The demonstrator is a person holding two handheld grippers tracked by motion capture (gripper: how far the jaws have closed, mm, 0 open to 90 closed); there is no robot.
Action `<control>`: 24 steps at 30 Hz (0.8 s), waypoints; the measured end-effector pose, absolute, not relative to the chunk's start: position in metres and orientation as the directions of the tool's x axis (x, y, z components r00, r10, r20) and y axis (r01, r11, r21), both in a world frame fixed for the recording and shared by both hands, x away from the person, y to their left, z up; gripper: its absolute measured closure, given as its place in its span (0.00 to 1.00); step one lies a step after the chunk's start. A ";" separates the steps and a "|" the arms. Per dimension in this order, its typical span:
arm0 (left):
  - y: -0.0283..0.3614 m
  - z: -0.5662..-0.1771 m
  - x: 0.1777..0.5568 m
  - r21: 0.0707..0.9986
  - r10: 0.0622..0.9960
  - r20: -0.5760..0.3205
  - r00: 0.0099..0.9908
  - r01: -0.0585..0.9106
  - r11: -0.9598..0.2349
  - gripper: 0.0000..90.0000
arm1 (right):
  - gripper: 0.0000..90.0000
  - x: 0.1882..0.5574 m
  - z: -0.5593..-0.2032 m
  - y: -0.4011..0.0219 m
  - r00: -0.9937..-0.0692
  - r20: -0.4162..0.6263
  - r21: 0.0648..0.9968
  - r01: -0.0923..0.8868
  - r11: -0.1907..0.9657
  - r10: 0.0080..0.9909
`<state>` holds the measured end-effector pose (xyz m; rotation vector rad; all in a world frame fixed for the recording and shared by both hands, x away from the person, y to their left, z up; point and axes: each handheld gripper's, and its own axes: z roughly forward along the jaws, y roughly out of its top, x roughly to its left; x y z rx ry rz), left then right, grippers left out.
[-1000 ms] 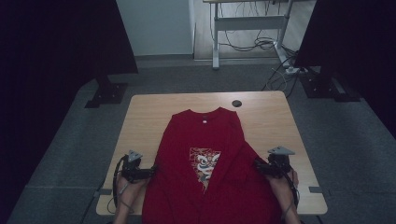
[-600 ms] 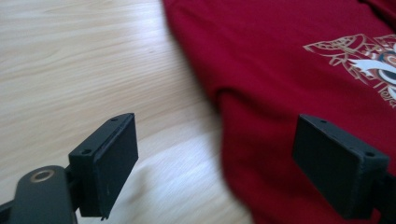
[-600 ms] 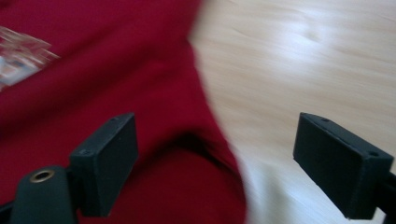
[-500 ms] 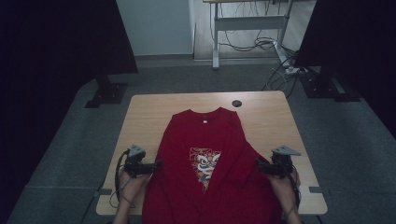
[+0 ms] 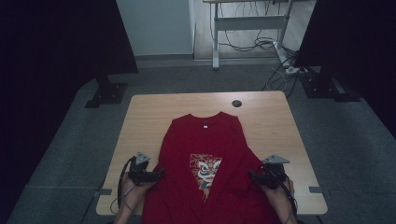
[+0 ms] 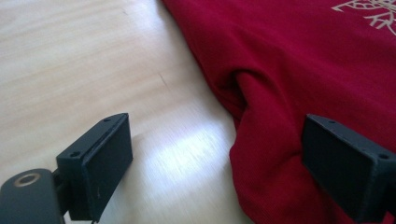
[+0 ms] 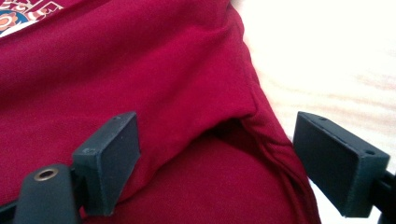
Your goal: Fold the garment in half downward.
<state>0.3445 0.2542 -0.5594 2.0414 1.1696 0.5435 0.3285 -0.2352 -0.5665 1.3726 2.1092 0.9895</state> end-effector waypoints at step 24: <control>0.235 -0.558 0.376 0.752 0.877 0.000 0.481 0.579 -0.317 0.09 | 0.12 0.357 -0.566 -0.220 -0.450 0.019 0.754 0.593 0.283 0.893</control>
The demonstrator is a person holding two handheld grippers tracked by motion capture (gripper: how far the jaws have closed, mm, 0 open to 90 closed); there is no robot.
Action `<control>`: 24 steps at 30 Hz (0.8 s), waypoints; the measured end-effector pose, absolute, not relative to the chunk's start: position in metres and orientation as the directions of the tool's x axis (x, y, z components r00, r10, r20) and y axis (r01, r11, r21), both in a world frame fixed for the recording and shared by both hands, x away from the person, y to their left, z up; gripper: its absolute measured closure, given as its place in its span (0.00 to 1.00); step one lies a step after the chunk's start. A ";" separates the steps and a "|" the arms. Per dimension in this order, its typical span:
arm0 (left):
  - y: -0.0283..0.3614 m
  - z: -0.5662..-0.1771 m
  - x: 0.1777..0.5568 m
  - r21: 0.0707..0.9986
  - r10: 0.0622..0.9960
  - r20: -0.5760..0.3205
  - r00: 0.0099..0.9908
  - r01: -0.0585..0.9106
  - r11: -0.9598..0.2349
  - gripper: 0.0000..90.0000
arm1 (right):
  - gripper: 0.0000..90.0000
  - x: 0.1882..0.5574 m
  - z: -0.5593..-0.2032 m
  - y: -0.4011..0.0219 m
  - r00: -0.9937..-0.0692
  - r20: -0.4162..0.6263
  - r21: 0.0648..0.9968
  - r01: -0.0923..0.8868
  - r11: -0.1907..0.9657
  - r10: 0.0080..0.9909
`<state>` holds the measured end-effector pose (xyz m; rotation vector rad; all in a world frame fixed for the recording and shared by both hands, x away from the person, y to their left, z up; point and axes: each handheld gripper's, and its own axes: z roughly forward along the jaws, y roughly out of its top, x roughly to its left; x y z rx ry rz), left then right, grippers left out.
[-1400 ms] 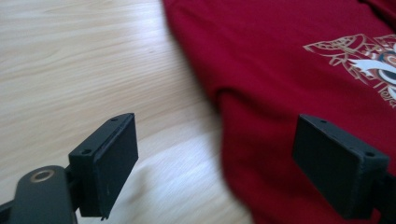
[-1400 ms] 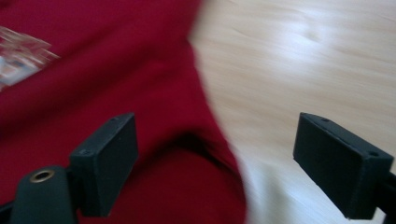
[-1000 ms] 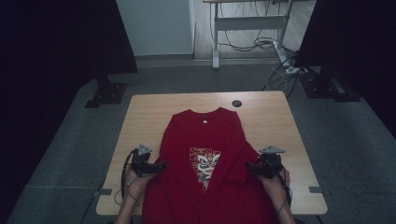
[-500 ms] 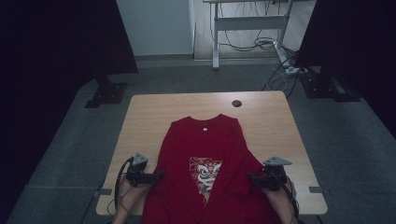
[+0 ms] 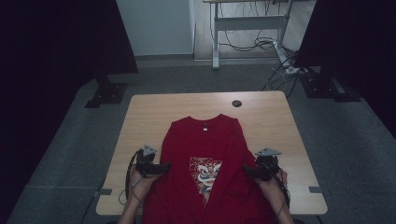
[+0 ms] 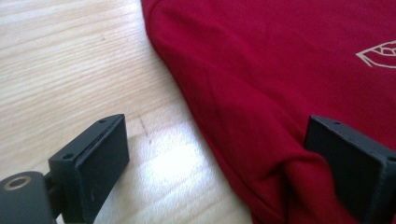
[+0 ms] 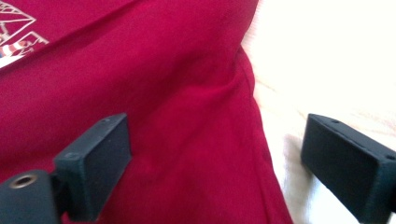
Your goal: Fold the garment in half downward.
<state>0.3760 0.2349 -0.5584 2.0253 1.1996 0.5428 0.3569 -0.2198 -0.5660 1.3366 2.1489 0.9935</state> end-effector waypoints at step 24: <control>0.229 -0.558 0.394 0.754 0.870 0.017 0.492 0.566 -0.335 0.14 | 0.12 0.365 -0.557 -0.216 -0.456 0.057 0.765 0.592 0.254 0.888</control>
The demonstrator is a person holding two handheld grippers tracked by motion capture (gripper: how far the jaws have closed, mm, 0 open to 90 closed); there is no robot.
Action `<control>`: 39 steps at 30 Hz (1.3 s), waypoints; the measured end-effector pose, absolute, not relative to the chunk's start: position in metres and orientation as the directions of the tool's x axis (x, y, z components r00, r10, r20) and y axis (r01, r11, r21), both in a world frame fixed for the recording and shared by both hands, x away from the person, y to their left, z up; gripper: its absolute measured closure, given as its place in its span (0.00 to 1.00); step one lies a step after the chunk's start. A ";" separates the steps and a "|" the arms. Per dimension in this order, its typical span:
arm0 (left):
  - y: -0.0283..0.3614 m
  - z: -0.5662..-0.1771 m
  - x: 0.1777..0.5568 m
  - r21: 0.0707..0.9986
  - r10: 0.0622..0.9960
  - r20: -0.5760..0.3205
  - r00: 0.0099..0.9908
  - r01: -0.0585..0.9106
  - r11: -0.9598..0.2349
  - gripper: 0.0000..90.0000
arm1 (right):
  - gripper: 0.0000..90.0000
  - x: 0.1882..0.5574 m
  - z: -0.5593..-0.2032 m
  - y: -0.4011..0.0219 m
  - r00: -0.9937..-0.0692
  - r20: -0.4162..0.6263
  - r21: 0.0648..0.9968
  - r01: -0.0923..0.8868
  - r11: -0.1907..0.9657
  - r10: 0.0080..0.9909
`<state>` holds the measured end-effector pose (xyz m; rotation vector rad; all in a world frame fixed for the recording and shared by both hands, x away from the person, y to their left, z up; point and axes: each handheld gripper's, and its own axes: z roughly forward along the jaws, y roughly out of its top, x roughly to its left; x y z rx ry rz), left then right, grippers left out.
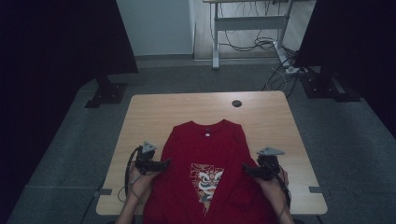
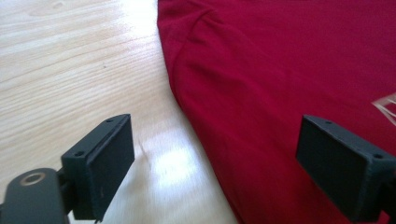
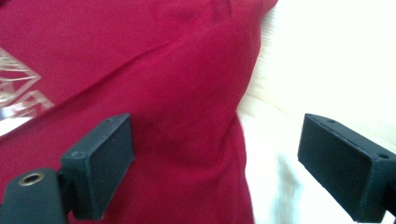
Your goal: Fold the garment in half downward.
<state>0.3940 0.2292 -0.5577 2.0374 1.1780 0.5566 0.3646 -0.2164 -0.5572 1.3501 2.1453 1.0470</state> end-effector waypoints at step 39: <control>0.233 -0.558 0.370 0.760 0.870 0.016 0.493 0.559 -0.331 0.19 | 0.20 0.343 -0.566 -0.207 -0.482 0.020 0.768 0.569 0.296 0.876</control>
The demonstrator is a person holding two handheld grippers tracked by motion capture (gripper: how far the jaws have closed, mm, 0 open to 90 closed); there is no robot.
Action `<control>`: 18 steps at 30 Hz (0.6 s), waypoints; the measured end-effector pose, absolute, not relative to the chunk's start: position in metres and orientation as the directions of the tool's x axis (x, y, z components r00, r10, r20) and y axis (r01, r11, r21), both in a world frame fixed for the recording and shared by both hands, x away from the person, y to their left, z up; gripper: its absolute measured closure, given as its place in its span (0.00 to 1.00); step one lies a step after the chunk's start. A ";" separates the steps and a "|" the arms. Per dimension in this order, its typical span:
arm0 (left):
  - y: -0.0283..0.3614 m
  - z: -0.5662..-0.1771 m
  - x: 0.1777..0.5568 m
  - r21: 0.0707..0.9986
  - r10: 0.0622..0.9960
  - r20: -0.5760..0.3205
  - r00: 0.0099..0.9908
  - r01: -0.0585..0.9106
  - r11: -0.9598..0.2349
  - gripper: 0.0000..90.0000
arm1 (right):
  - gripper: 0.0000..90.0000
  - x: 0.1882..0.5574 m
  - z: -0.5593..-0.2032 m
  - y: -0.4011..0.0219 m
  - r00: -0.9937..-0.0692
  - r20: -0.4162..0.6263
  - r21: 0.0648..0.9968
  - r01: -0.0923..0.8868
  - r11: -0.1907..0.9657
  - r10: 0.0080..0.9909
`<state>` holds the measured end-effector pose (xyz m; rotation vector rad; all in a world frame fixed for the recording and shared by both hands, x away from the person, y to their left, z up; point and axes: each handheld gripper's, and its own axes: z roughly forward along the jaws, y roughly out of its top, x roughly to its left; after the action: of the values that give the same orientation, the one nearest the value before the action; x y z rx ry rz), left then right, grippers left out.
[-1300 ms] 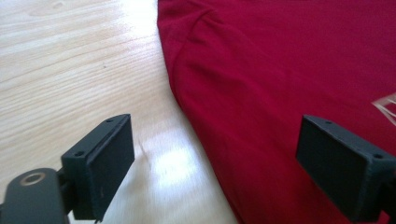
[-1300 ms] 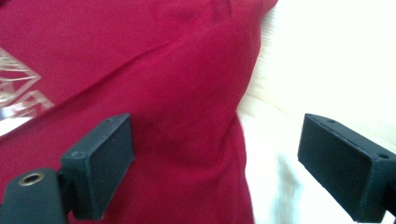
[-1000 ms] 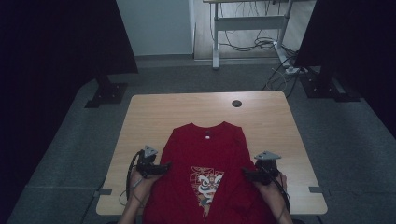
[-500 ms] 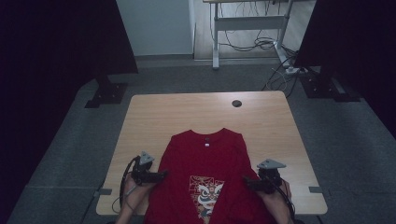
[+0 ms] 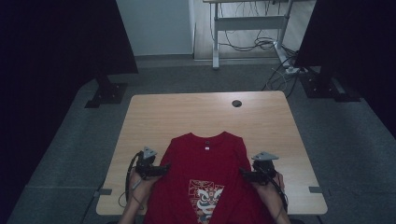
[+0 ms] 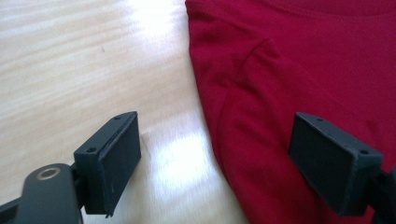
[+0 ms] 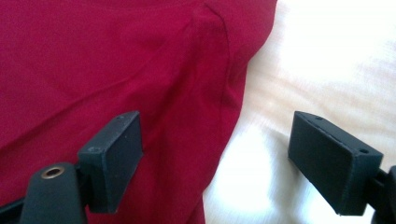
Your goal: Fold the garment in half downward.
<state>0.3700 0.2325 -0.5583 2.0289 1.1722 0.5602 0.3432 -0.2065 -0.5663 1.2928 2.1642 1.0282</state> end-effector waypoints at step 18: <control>0.181 -0.544 0.388 0.732 0.841 0.040 0.540 0.557 -0.392 0.09 | 0.20 0.328 -0.567 -0.207 -0.494 0.018 0.767 0.564 0.305 0.869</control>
<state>0.3883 0.1814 -0.5438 2.1014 1.1250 0.5399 0.3276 -0.2073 -0.5669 1.2786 2.1762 1.0312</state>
